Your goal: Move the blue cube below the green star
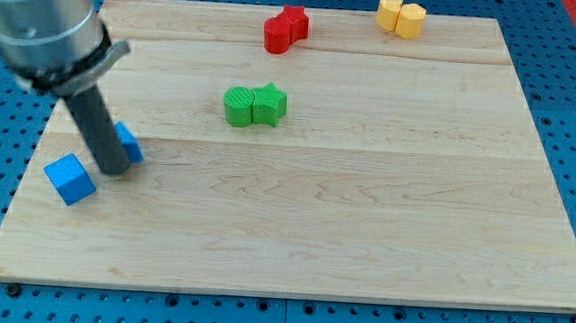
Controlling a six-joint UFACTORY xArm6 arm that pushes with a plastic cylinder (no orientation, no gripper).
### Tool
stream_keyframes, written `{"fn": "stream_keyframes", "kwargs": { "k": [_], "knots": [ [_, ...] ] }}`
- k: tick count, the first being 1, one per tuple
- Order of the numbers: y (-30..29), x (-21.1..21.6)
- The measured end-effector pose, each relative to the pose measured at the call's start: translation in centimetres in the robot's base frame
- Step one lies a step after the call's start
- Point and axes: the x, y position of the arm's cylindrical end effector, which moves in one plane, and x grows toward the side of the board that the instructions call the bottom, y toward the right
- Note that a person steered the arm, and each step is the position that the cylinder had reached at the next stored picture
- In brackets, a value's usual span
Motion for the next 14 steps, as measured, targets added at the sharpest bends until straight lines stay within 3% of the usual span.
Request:
{"fn": "stream_keyframes", "kwargs": {
  "k": [1,2,4,5,6,7,8,9,10,11,12,13,14],
  "knots": [
    [-0.9,-4.1],
    [-6.0,-4.9],
    [4.1,-8.6],
    [-1.8,-8.5],
    [-10.8,-5.4],
    [-11.0,4.3],
    [-9.5,8.4],
    [-9.2,2.9],
    [-1.7,1.9],
    [-5.5,1.6],
    [-11.3,5.7],
    [-7.5,8.6],
    [-5.7,8.6]
  ]
}}
